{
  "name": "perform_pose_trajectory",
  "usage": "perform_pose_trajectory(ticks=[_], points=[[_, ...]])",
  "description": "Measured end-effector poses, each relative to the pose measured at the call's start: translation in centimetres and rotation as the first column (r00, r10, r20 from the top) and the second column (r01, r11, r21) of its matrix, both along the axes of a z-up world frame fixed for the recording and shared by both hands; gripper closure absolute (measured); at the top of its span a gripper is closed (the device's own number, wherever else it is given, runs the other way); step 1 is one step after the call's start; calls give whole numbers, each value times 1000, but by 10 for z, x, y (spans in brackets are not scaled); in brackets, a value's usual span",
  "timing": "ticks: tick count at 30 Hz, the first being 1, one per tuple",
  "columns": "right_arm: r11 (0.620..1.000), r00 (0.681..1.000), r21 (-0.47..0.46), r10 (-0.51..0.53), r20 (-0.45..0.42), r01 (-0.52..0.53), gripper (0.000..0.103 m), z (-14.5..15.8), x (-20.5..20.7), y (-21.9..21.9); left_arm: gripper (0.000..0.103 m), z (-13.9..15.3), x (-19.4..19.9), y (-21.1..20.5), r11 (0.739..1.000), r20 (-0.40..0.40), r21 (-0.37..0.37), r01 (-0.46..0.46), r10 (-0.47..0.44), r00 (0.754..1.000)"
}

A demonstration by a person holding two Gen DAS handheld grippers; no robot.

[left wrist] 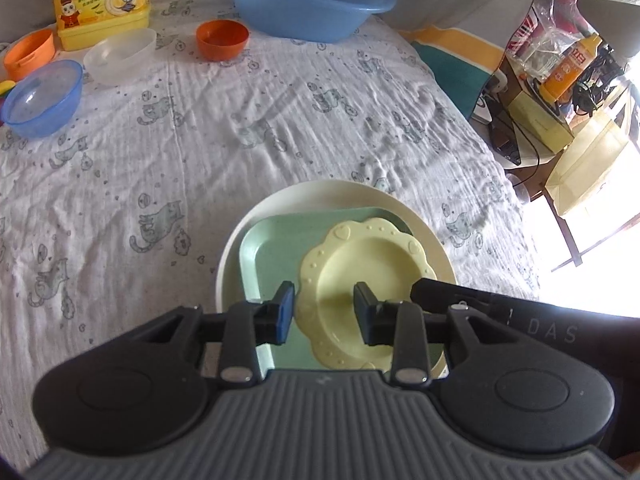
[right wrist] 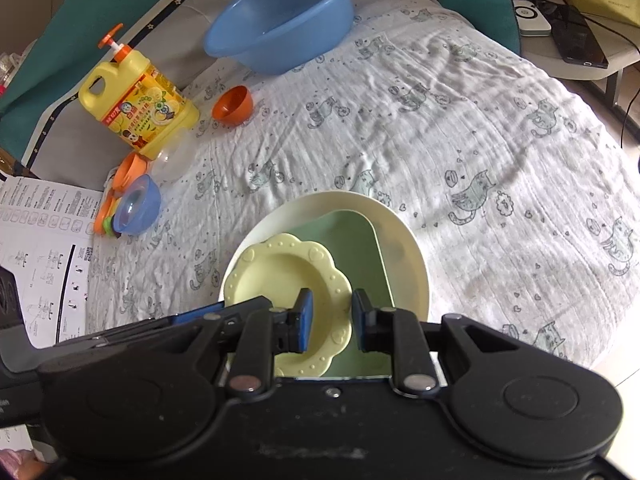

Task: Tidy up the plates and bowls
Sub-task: 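Lower the yellow plate into the green tray and open the right tool, then move the right tool to the blue bowl and grasp its rim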

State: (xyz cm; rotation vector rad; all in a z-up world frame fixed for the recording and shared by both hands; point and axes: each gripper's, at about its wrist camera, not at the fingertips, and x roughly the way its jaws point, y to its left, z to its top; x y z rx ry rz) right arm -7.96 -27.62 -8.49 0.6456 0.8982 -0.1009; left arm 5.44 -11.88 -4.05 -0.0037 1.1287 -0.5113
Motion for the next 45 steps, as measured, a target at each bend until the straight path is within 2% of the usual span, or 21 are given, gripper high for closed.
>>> perform_pose_trajectory(ticks=[5,7,9,11,14,17,20,29,38,45], points=[[1000,1000,7,-1,1,1,80,-4,5,-1,65,-6,1,-7,1000,5,25,15,-15,1000],[1000,1000,-6,-4,3,4,79,-4,6,-1,59,-7,2,-6,999,12,38,9,-10,1000],[1000,1000,-11,-13,14,13,74,-3,5,-3,43,-6,3,-3,999,26,49,-12,10,1000],[999,999,-21,-28,28,29,55,-1,4,-6,34,-2,5,4,998,42,48,-38,36,998],[997,997,-55,-52,50,55,33,4,1,-8,22,4,8,13,997,57,35,-70,68,996],[994,995,-84,-68,74,74,18,9,-1,-10,12,11,9,19,995,84,21,-94,91,992],[991,993,-111,-72,89,81,9,15,-1,-9,10,17,9,23,995,103,9,-100,99,990],[983,993,-166,-63,96,78,0,25,-1,2,4,22,3,39,994,142,-7,-113,113,983],[980,996,-197,-14,85,30,0,30,12,24,2,21,2,70,987,151,-34,-158,161,975],[976,996,-211,59,60,-45,0,31,33,58,0,14,5,110,977,170,-23,-210,211,963]])
